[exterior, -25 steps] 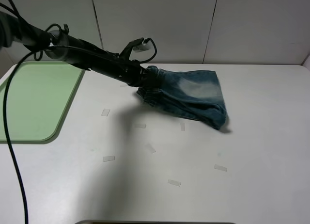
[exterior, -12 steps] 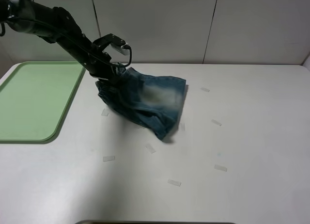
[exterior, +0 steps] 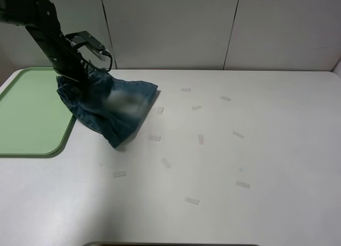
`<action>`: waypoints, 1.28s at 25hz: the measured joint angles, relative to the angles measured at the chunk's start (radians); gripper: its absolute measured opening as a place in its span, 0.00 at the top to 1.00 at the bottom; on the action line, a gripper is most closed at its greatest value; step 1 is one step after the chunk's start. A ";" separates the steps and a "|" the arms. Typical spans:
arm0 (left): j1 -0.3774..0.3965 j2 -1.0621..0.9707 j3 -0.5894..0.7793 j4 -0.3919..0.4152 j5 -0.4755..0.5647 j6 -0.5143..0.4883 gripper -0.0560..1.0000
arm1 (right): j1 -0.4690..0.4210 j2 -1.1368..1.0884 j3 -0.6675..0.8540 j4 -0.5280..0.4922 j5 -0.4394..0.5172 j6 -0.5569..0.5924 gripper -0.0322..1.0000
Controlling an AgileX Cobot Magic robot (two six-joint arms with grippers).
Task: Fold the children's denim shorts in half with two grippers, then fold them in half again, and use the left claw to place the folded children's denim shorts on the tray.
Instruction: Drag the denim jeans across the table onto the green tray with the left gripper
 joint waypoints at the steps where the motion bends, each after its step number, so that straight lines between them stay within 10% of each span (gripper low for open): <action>1: 0.010 -0.001 0.000 0.042 0.001 -0.041 0.82 | 0.000 0.000 0.000 0.000 0.000 0.000 0.30; 12: 0.111 -0.001 0.000 0.280 0.096 -0.258 0.82 | 0.000 0.000 0.000 0.000 0.000 0.000 0.30; 32: 0.265 -0.001 0.000 0.347 0.028 -0.321 0.82 | 0.000 0.000 0.000 0.000 0.000 0.000 0.30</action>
